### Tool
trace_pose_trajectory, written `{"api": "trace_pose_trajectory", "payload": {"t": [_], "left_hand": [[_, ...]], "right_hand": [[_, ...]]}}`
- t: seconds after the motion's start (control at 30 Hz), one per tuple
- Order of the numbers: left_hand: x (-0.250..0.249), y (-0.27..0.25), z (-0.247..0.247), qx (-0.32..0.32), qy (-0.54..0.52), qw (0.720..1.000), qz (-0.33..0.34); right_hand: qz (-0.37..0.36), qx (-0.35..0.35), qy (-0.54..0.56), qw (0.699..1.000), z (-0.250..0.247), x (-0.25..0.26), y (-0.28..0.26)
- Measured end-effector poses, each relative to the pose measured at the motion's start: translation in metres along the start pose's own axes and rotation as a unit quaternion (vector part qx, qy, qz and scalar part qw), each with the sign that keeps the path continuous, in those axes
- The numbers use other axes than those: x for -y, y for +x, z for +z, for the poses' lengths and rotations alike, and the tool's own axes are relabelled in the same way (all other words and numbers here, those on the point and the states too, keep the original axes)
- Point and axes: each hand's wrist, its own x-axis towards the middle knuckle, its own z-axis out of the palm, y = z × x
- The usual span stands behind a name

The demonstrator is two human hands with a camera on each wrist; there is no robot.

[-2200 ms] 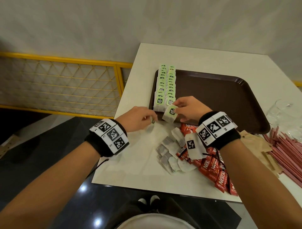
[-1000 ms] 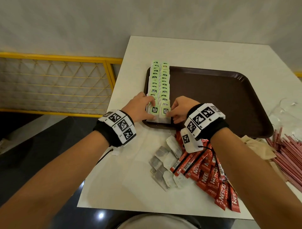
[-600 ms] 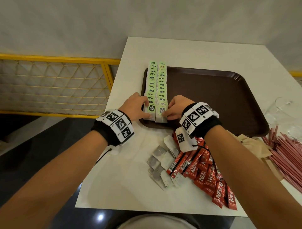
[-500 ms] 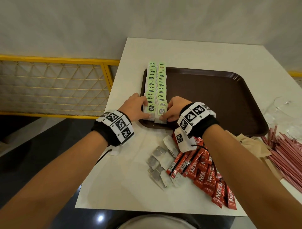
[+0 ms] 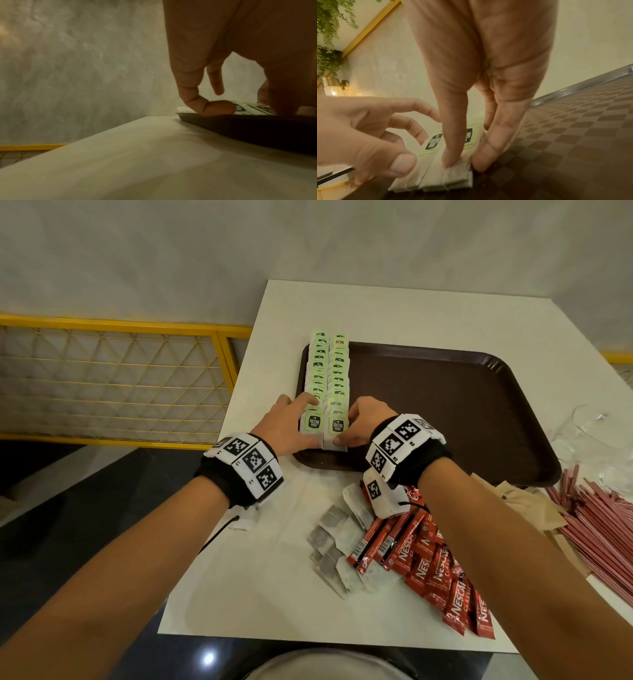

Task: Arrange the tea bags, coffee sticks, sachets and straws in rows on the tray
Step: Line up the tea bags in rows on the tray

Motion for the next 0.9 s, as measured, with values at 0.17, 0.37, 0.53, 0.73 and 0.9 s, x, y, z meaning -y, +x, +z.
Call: {"api": "trace_pose_trajectory", "payload": {"t": [0.17, 0.37, 0.53, 0.73, 0.9], "left_hand": [[-0.002, -0.001, -0.001, 0.006, 0.023, 1.0, -0.001], [-0.003, -0.002, -0.001, -0.001, 0.036, 0.999, -0.009], [-0.012, -0.014, -0.008, -0.028, 0.041, 0.999, 0.012], [-0.036, -0.051, -0.009, 0.105, 0.052, 0.981, 0.155], [-0.037, -0.07, 0.017, 0.203, 0.092, 0.958, 0.183]], "right_hand": [[0.002, -0.027, -0.008, 1.0, -0.001, -0.001, -0.004], [-0.017, -0.021, -0.005, 1.0, -0.002, -0.002, -0.005], [-0.037, -0.035, 0.013, 0.999, -0.012, -0.003, -0.014], [-0.133, 0.004, -0.096, 0.987, -0.017, -0.001, -0.065], [-0.129, 0.078, -0.229, 0.962, 0.01, -0.008, -0.082]]}}
